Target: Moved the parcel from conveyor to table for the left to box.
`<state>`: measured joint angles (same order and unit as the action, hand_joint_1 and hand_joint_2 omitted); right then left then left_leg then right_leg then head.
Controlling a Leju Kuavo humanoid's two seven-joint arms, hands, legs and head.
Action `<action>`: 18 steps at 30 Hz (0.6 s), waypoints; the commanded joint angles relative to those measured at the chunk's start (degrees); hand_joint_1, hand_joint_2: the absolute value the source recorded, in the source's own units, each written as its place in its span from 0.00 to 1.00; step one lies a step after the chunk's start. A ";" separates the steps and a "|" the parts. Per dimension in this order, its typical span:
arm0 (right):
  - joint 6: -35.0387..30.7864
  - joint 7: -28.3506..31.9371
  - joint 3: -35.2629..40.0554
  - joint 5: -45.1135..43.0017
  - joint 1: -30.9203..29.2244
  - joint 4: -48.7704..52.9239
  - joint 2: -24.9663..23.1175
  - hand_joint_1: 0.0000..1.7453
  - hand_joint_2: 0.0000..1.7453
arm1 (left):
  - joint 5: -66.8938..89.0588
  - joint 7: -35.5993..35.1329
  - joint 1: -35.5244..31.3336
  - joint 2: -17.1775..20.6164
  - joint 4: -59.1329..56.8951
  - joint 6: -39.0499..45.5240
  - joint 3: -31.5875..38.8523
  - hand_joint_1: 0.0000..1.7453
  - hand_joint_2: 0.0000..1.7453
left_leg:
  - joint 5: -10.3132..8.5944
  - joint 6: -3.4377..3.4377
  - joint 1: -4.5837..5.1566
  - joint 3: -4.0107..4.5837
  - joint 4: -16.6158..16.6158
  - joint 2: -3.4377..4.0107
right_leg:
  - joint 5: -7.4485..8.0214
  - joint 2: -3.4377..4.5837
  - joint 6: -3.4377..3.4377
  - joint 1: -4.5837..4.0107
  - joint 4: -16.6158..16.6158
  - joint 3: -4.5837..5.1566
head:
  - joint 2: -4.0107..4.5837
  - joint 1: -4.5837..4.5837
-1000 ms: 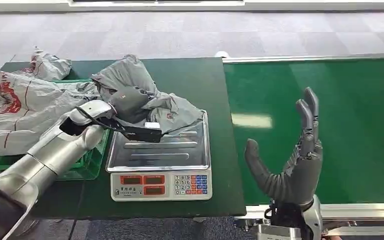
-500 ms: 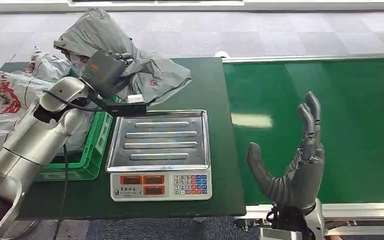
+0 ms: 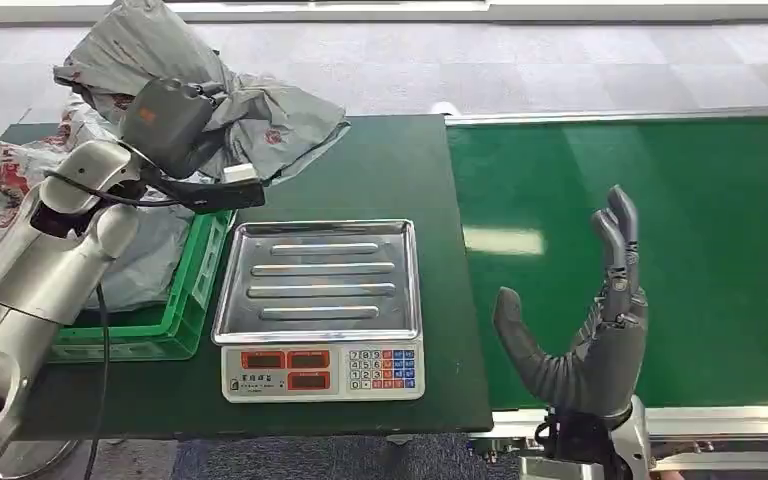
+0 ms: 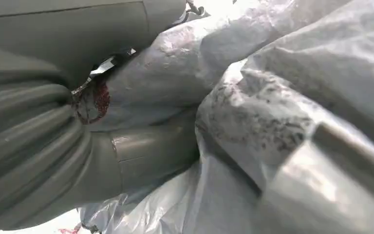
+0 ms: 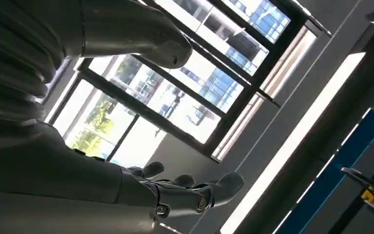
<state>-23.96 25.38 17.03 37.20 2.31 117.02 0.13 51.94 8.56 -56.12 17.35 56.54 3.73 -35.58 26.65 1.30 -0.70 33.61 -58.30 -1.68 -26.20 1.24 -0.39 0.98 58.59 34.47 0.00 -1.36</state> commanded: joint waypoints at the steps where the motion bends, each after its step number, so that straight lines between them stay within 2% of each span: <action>1: -0.49 -0.73 0.74 -0.58 -1.50 -2.24 3.62 0.00 1.00 | 5.23 -1.66 -4.78 4.05 -14.26 5.26 7.89 1.00 1.00 | 0.02 -0.03 -0.04 -0.07 0.03 0.56 | 0.12 0.31 0.08 -0.07 -0.05 0.09 | 0.00 0.02; 4: -0.52 -0.19 0.75 -0.20 -0.49 -1.96 3.26 0.00 1.00 | 7.22 -1.65 -4.58 4.11 -16.77 6.45 10.26 1.00 1.00 | 0.00 -0.01 -0.04 -0.05 0.03 0.34 | 0.06 0.19 0.06 -0.07 -0.02 0.09 | 0.00 0.00; 6: -0.57 -0.39 0.81 0.20 -0.49 -1.65 3.06 0.00 1.00 | 8.64 -3.04 -4.72 3.95 -18.21 6.72 12.11 1.00 1.00 | -0.03 -0.02 -0.06 -0.11 0.11 0.45 | 0.08 0.15 0.10 -0.11 -0.11 0.08 | 0.00 -0.02; 10: -0.54 -1.19 0.70 0.19 -1.26 -1.26 3.65 0.00 1.00 | 11.33 -4.69 -6.07 3.87 -22.26 7.58 13.15 1.00 1.00 | -0.01 -0.04 -0.11 0.01 -0.01 0.26 | 0.04 0.10 0.04 -0.14 -0.05 0.11 | 0.00 0.00; 13: -0.54 -1.19 0.70 0.19 -1.26 -1.26 3.65 0.00 1.00 | 11.33 -4.69 -6.07 3.87 -22.26 7.58 13.15 1.00 1.00 | 0.00 -0.07 -0.11 -0.01 0.02 0.48 | 0.09 0.20 0.05 -0.15 -0.09 0.10 | 0.00 0.00; 18: -0.54 -1.19 0.70 0.19 -1.26 -1.26 3.65 0.00 1.00 | 11.33 -4.69 -6.07 3.87 -22.26 7.58 13.15 1.00 1.00 | -0.03 -0.04 -0.09 0.05 0.02 0.25 | 0.05 0.05 0.07 -0.13 -0.08 0.11 | 0.00 0.00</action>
<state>-24.41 24.35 17.03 37.55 2.07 116.93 2.34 62.86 4.09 -58.69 22.27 40.52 11.04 -24.33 26.64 1.32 -0.73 33.66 -58.30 -1.53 -26.20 1.42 -0.37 0.96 58.60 34.62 0.00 -1.36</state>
